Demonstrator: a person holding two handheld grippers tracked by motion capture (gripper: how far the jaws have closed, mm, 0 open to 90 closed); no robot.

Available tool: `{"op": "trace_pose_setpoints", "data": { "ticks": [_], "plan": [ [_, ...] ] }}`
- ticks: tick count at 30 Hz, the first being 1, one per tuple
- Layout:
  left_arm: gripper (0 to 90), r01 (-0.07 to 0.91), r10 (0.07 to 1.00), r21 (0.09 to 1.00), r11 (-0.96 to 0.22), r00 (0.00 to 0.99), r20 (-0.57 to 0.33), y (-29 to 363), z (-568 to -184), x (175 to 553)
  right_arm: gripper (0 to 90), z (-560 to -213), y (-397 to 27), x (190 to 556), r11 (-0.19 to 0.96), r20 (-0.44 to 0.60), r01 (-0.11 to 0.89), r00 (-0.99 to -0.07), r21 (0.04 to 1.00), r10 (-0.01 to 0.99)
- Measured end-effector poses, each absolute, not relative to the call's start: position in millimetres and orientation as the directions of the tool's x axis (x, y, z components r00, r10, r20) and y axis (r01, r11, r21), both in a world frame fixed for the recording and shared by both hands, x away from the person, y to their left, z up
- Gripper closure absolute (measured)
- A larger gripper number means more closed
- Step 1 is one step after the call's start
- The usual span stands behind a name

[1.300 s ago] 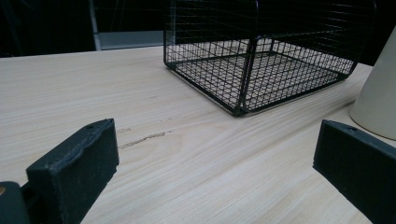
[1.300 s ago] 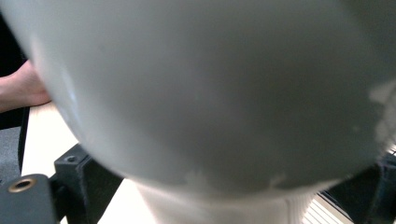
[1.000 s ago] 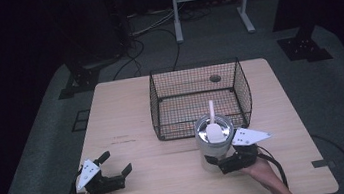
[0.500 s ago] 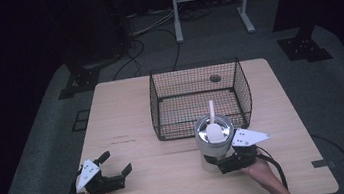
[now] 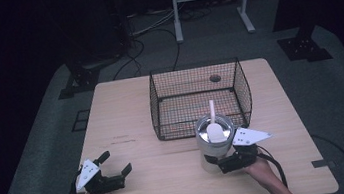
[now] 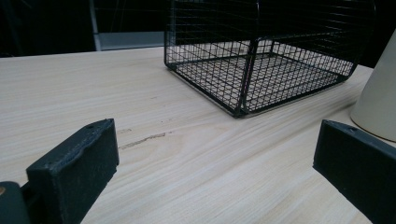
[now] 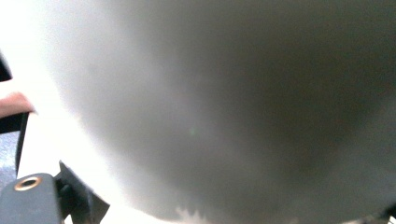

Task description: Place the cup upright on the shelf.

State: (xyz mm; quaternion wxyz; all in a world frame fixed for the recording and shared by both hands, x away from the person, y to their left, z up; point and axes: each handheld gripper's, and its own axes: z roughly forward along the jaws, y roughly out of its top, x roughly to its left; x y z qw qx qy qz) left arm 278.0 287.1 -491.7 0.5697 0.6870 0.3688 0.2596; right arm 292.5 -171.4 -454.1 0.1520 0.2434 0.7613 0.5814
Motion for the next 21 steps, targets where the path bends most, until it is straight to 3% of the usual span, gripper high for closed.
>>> {"op": "trace_pose_setpoints", "data": {
  "ticks": [2, 21],
  "plan": [
    [0.0, 0.211, 0.803, 0.974, -0.078, 0.593, -0.064, 287, -492, 278, 8.9, -454, -172, 293, 0.184, 0.089, 0.219, -0.838, 0.958, 0.538],
    [0.0, 0.210, 0.800, 0.975, -0.079, 0.596, -0.063, 287, -492, 278, 8.9, -431, -166, 298, 0.184, 0.065, 0.185, -0.853, 0.966, 0.518]
  ]
}}
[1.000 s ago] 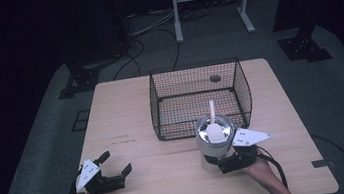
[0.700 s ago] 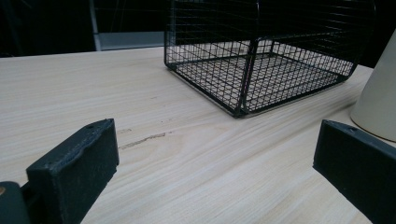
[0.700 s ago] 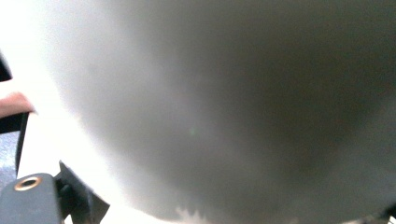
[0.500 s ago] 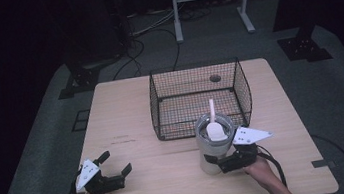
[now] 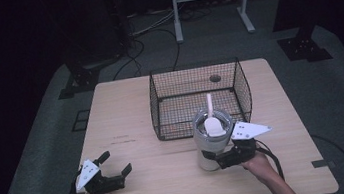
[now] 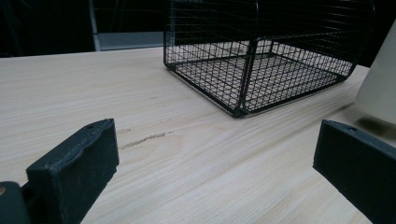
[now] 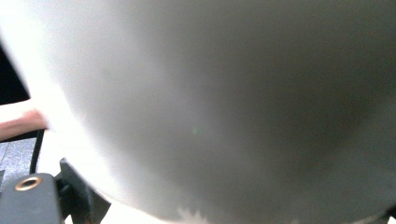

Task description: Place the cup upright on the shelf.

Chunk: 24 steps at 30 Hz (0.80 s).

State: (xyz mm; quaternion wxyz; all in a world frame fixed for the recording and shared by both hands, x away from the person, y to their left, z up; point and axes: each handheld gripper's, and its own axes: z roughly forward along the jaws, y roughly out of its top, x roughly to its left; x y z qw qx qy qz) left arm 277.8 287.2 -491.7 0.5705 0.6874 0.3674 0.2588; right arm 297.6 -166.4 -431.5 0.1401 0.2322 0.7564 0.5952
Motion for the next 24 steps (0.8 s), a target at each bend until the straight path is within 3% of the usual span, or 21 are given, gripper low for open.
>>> {"op": "trace_pose_setpoints", "data": {
  "ticks": [24],
  "plan": [
    [0.0, 0.209, 0.800, 0.975, -0.075, 0.596, -0.067, 287, -492, 278, 8.6, -384, -155, 322, 0.154, 0.051, 0.142, -0.874, 0.978, 0.483]
  ]
}}
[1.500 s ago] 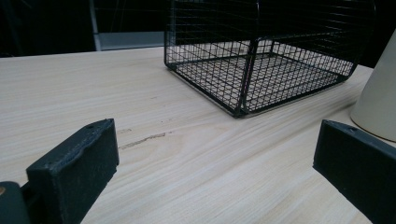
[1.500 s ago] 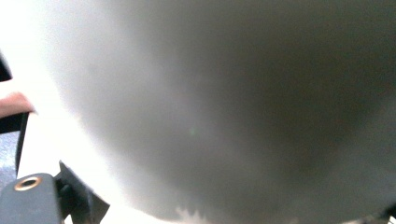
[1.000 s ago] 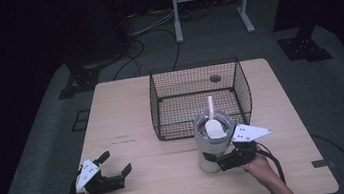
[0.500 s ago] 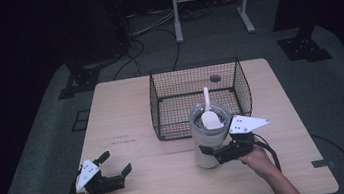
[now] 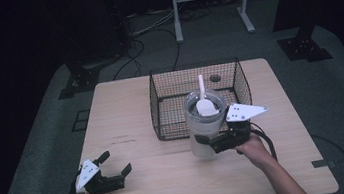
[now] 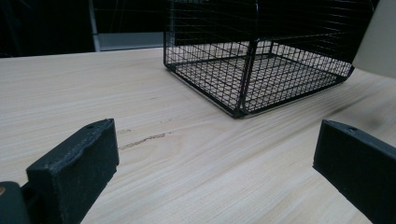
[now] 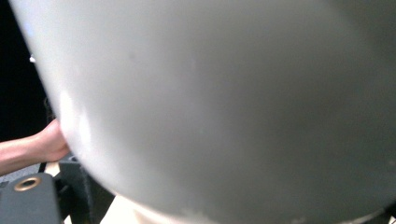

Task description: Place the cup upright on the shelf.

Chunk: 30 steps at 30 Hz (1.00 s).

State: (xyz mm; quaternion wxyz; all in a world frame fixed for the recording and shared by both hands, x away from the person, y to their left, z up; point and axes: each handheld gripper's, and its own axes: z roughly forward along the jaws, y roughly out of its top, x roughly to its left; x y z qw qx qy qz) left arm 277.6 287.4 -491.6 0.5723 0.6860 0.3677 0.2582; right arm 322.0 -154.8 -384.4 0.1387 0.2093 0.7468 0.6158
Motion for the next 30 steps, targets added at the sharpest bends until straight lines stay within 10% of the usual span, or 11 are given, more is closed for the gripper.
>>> {"op": "trace_pose_setpoints", "data": {
  "ticks": [30],
  "plan": [
    [0.0, 0.206, 0.799, 0.976, -0.071, 0.598, -0.068, 288, -492, 278, 8.6, -333, -123, 396, 0.166, 0.000, 0.098, -0.860, 0.981, 0.510]
  ]
}}
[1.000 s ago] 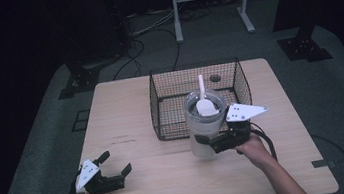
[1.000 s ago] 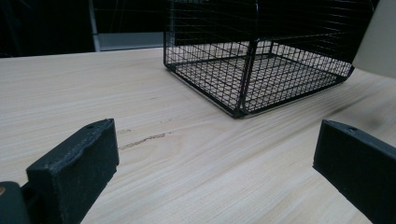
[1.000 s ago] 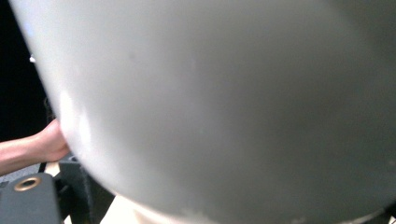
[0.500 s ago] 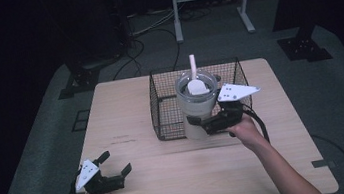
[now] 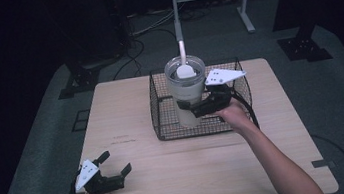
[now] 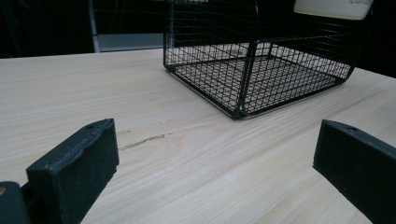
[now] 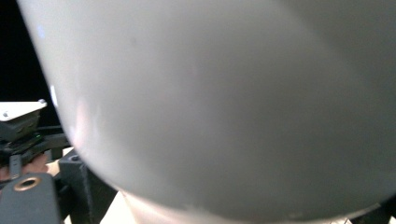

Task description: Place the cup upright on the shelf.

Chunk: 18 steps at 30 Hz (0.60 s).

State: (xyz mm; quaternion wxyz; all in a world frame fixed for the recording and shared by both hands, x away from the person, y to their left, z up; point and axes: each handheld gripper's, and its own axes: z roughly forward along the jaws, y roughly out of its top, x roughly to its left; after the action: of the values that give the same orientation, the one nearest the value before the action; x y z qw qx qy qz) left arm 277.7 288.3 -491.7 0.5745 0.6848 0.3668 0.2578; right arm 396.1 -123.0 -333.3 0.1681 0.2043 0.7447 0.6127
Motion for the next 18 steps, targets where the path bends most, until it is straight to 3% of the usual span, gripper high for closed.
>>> {"op": "trace_pose_setpoints", "data": {
  "ticks": [18],
  "plan": [
    [0.0, 0.206, 0.798, 0.977, -0.061, 0.597, -0.076, 289, -492, 277, 8.6, -336, -103, 444, 0.147, 0.019, 0.117, -0.839, 0.982, 0.544]
  ]
}}
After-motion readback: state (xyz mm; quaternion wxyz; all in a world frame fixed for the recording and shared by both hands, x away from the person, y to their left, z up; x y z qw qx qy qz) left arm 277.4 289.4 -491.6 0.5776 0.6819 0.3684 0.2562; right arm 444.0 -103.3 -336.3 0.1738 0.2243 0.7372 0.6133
